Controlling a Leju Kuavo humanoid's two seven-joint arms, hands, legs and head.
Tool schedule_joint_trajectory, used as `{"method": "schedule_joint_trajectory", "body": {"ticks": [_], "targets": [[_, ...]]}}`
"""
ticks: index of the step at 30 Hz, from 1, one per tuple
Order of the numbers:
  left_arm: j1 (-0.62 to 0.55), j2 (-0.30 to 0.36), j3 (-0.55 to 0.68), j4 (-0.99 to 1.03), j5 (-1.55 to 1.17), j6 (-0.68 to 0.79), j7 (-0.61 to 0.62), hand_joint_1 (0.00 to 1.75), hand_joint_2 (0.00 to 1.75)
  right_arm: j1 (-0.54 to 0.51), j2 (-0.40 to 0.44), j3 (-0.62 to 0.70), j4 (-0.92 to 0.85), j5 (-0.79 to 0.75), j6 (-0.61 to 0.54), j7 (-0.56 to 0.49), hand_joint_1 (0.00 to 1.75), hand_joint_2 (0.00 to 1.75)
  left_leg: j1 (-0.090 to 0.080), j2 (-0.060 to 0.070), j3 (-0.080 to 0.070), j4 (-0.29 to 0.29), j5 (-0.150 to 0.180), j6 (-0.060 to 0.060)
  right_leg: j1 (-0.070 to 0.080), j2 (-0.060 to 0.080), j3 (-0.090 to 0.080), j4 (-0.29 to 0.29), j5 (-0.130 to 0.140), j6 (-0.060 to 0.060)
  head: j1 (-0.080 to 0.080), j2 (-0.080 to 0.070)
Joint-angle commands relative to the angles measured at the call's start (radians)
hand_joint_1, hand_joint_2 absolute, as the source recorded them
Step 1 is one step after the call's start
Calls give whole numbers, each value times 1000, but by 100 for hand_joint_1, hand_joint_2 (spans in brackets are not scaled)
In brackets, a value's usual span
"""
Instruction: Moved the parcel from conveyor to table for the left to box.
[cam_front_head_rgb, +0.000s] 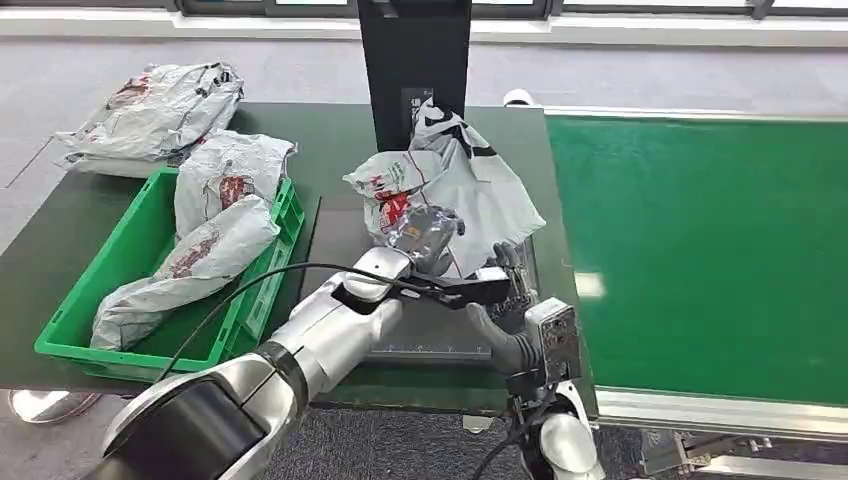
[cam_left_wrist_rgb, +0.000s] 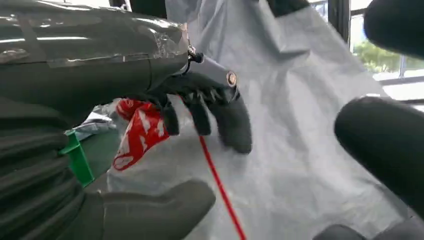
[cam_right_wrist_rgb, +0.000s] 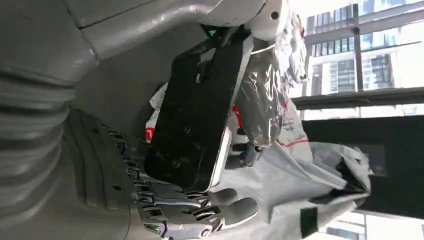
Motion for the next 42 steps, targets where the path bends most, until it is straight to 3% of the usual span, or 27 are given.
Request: {"method": "schedule_joint_trajectory", "body": {"ticks": [1,21,23,25,28,29,30,31,36,42], "targets": [[58,23,-96,107,-54,-83,4,175,175,-104,-6,51,28,-10,29,9,0,175,-1,7,4,-3,-1,1,0,3,3,-2,1,0,0,0],[91,44,-104,108,-82,-71,32,175,175,-89,-5,46,9,2,70,8,0,175,-1,5,3,-2,-1,1,-1,0,2,-1,0,0,0,0],[87,56,-92,108,-85,-39,62,175,175,-82,-22,41,-27,118,-6,23,0,175,-1,9,5,-4,-1,1,0,1,4,-3,1,-1,0,0],[88,78,-68,107,-79,-17,91,175,175,-66,-22,-17,-70,312,-184,105,0,175,-2,4,2,-2,-1,1,-1,-1,1,-1,0,0,0,0],[96,95,-47,106,-87,17,94,175,175,-29,-24,-131,-141,458,-304,165,0,175,-2,6,3,-2,-1,1,-1,-1,2,-1,1,-1,0,0],[99,95,-39,104,-89,32,100,175,175,-14,-25,-171,-170,511,-343,170,0,175,-2,1,2,-2,0,1,-1,-4,2,-1,0,0,1,0],[101,94,-31,103,-95,45,107,168,175,6,-26,-210,-214,538,-360,173,0,175,-2,3,4,-4,0,1,-2,-3,3,-3,0,0,0,0],[101,93,-25,102,-98,60,112,5,175,20,-23,-239,-248,551,-367,173,0,175,-1,4,3,-1,-1,0,0,-1,1,-1,0,-1,-1,0],[85,72,-4,98,-110,83,133,0,175,37,-6,-350,-385,648,-380,211,0,175,-2,0,1,0,0,2,-1,-5,1,-1,-1,0,0,0],[77,70,17,100,-113,92,129,0,175,45,-10,-365,-388,666,-362,207,0,175,-1,0,1,0,0,1,-1,-3,1,-1,0,0,0,0]]}}
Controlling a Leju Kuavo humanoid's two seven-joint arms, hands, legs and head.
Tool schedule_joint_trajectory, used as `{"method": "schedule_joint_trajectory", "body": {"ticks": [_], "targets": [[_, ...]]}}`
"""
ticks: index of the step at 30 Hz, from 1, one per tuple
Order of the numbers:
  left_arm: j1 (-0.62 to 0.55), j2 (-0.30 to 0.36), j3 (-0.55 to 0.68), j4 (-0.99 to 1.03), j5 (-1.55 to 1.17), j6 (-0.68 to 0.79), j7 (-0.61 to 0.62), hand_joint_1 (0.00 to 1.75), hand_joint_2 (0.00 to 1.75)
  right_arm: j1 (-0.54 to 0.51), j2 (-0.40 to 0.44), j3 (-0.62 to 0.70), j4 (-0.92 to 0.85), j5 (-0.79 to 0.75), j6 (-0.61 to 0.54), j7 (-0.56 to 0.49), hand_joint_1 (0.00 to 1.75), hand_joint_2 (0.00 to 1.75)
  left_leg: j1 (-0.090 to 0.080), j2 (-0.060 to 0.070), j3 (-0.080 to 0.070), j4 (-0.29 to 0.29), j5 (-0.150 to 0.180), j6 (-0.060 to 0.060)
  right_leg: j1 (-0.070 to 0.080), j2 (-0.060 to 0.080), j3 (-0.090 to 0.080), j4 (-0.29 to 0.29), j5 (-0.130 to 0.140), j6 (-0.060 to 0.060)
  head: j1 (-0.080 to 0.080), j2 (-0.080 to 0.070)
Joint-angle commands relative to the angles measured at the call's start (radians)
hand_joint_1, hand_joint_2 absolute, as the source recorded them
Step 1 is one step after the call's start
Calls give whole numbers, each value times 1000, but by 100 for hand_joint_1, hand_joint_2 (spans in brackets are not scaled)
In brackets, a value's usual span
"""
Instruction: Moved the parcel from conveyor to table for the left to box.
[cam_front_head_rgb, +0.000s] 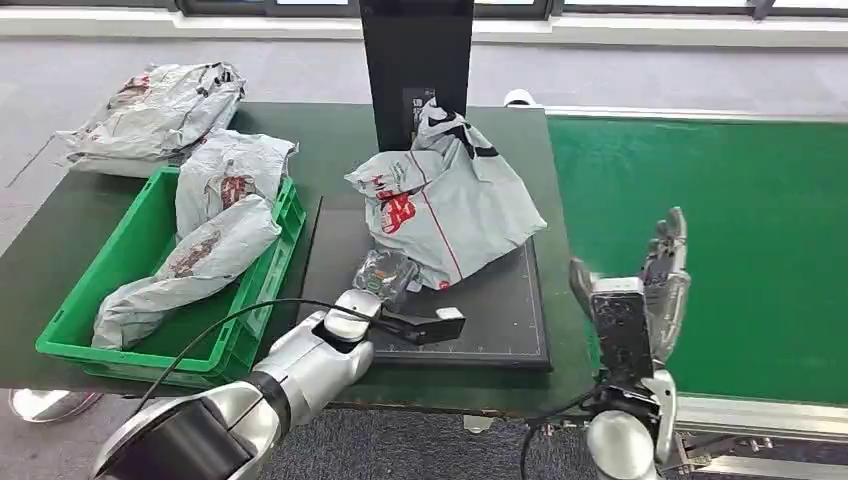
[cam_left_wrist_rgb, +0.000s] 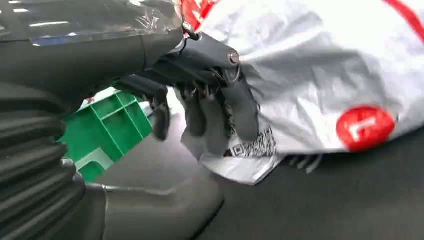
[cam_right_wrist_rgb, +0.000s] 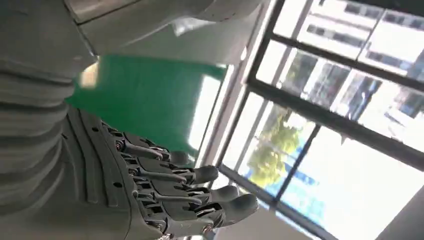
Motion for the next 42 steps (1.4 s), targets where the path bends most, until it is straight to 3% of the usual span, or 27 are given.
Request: {"method": "schedule_joint_trajectory", "body": {"ticks": [1,11,19,42], "targets": [[-28,2,40,41,-5,2,-1,0,175,11,0,-133,-78,17,16,4,0,175,0,2,2,-1,0,0,1,-2,2,-1,0,-1,0,0],[-36,-3,50,41,-22,27,-1,0,175,48,-19,-116,-71,25,5,-10,0,175,0,4,4,-2,0,1,2,-2,4,-2,0,-1,0,0],[-117,-39,139,5,-13,285,3,0,175,48,-16,-109,-44,29,-24,7,0,175,1,1,0,1,0,1,2,-2,1,0,0,-1,0,0],[-87,-69,109,-3,-16,263,-24,0,175,12,1,-75,7,57,-28,27,0,175,0,6,4,-2,0,1,2,0,4,-3,1,-1,0,0]]}}
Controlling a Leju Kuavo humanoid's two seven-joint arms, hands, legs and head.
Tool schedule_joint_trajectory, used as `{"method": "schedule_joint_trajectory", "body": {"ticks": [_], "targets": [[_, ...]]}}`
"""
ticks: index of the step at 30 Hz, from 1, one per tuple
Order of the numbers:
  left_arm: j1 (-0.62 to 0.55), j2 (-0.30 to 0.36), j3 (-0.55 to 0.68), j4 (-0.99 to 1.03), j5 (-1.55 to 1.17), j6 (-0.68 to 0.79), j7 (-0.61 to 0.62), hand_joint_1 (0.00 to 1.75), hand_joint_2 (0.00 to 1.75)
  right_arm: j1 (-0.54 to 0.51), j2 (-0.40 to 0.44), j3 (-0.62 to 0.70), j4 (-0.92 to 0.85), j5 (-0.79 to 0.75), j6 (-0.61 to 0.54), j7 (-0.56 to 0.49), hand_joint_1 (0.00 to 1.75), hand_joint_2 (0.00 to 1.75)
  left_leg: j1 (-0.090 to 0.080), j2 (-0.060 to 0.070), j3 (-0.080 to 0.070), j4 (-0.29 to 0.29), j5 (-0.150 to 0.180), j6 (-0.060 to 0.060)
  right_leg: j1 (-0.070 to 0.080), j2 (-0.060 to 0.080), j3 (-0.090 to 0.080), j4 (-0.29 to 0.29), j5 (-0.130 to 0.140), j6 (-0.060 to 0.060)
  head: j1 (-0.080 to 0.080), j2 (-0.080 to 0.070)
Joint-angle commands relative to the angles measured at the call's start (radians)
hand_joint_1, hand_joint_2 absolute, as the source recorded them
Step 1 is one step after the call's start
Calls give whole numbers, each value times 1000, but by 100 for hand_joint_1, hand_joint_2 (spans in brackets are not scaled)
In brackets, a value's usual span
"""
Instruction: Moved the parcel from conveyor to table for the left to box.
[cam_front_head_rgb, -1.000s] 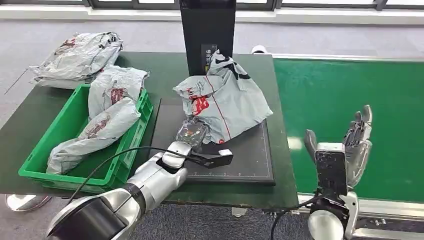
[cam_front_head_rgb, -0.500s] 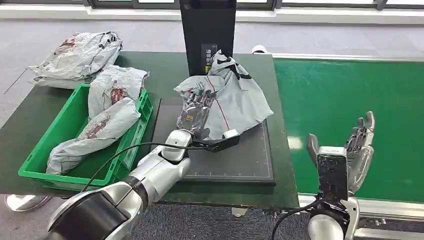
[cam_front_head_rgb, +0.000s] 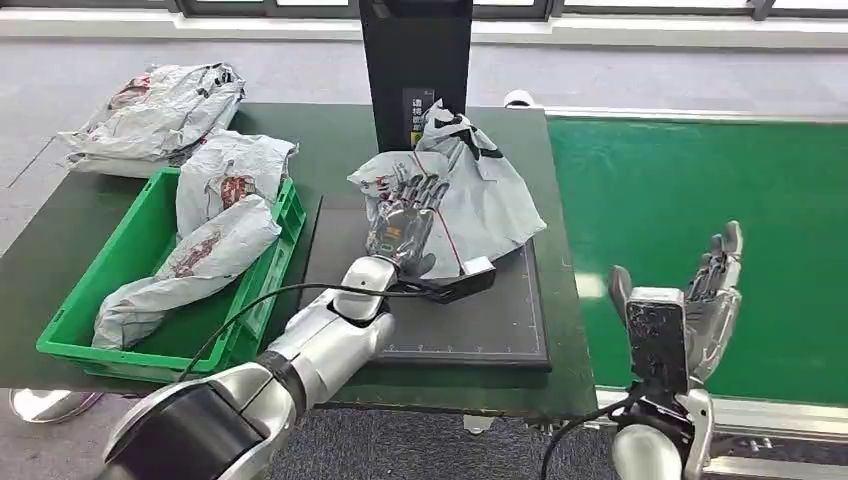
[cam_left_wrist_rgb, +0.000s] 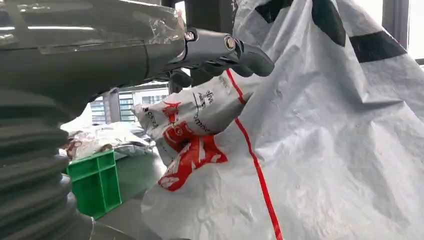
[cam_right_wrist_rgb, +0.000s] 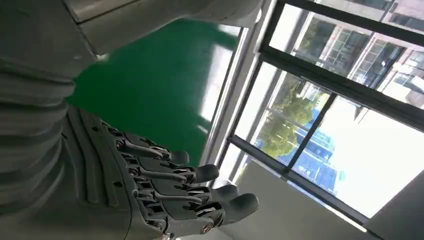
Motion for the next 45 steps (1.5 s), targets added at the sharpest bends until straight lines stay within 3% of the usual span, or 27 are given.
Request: {"method": "schedule_joint_trajectory", "body": {"ticks": [1,10,11,12,25,40,45], "targets": [[-16,7,1,24,2,-12,2,0,175,-34,0,-8,62,0,-3,1,0,175,0,4,2,-1,-1,0,1,0,2,-1,0,-1,0,0],[35,7,-139,44,53,-180,17,0,175,-48,-32,22,66,-30,20,-7,0,175,0,5,4,-2,0,1,1,0,3,-3,1,-1,0,0],[40,7,-145,47,54,-188,16,47,175,-48,-36,24,65,-33,21,-9,0,175,0,4,3,-2,0,1,1,0,3,-2,0,0,0,0],[47,7,-155,52,56,-192,15,175,175,-47,-40,29,63,-40,22,-11,0,175,0,4,3,-2,0,1,1,0,3,-2,0,0,0,0],[87,7,-151,62,86,-174,26,175,175,-13,-44,79,57,-86,63,-33,0,175,0,5,3,-2,-1,1,1,0,2,-2,0,-1,0,0],[98,44,-160,70,7,-75,86,175,175,-66,-47,103,87,-136,118,-45,0,175,0,8,4,-3,-1,1,1,2,3,-3,1,-1,0,0],[33,121,28,35,87,138,67,175,175,-37,-53,86,75,-146,120,-52,0,175,1,6,1,-1,-1,0,1,2,0,-1,1,-1,0,0]]}}
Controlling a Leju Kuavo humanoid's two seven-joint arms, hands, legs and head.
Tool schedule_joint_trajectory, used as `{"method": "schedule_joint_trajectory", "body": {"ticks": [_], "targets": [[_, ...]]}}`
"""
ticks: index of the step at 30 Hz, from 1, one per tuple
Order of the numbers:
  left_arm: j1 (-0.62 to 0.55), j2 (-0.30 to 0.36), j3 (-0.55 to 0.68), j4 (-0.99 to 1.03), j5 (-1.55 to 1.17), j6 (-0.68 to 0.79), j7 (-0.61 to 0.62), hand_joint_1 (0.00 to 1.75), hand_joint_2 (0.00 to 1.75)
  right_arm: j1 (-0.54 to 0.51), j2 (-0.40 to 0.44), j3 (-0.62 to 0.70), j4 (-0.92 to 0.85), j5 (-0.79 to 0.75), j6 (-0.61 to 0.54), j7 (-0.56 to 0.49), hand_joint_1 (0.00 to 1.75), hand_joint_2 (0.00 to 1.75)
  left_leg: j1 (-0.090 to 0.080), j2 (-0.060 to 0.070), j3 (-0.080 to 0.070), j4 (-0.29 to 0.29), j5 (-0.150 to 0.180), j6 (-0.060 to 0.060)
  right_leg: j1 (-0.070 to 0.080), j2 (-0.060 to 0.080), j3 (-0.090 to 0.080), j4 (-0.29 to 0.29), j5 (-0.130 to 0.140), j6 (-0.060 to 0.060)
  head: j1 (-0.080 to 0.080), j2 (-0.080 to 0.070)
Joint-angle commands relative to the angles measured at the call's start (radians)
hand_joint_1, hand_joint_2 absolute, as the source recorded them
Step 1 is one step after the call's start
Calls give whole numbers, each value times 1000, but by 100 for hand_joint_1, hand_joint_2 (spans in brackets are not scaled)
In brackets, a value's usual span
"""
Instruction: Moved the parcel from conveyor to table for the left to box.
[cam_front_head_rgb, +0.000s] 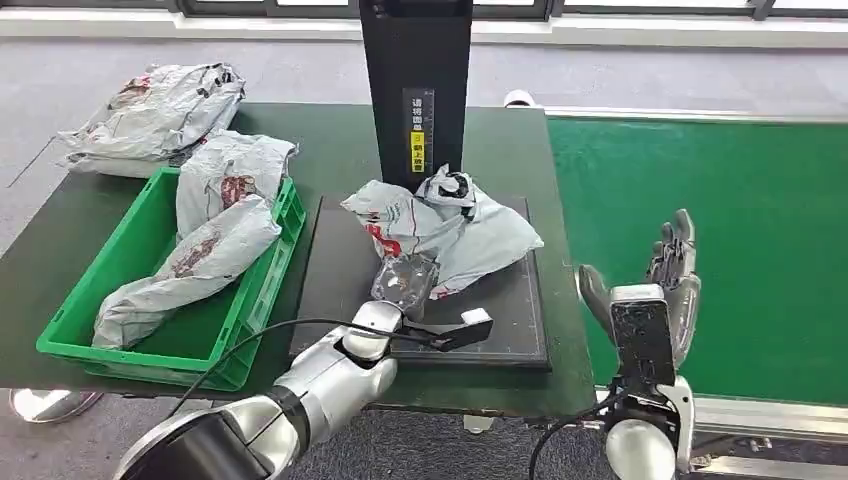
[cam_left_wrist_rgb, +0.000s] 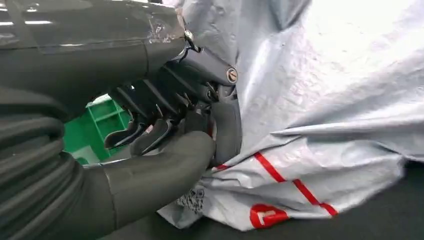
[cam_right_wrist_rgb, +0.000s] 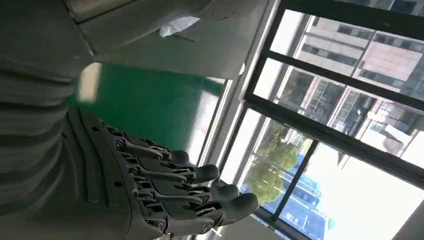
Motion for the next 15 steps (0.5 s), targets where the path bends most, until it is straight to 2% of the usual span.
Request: {"method": "schedule_joint_trajectory", "body": {"ticks": [1,4,6,10,13,15], "targets": [[-95,137,152,-7,64,245,-12,175,175,-15,-47,40,63,-18,4,-13,0,175,1,8,3,-1,-1,0,2,2,1,-2,1,-1,0,0],[-162,191,211,-45,49,315,-21,175,175,-18,-48,36,90,-22,-3,-27,0,175,1,6,0,0,0,0,2,2,-1,0,1,-1,0,0],[-171,201,231,-58,42,291,-31,175,175,-20,-45,33,96,-24,-4,-32,0,175,2,6,0,1,0,-1,3,2,-1,0,1,-2,0,0],[-183,230,295,-132,-30,376,-25,175,175,-51,-18,17,92,-14,16,-18,0,175,2,5,1,0,1,-1,2,1,-1,0,1,-1,0,0],[-182,255,404,-218,-47,374,-70,175,175,-67,-3,0,94,-2,25,-10,0,175,2,7,0,1,0,0,3,3,-1,1,1,-1,0,0],[-181,246,488,-231,-23,338,-123,175,175,-81,8,-17,97,7,38,-13,0,175,2,9,1,1,0,-1,2,3,-1,1,2,-2,0,0]]}}
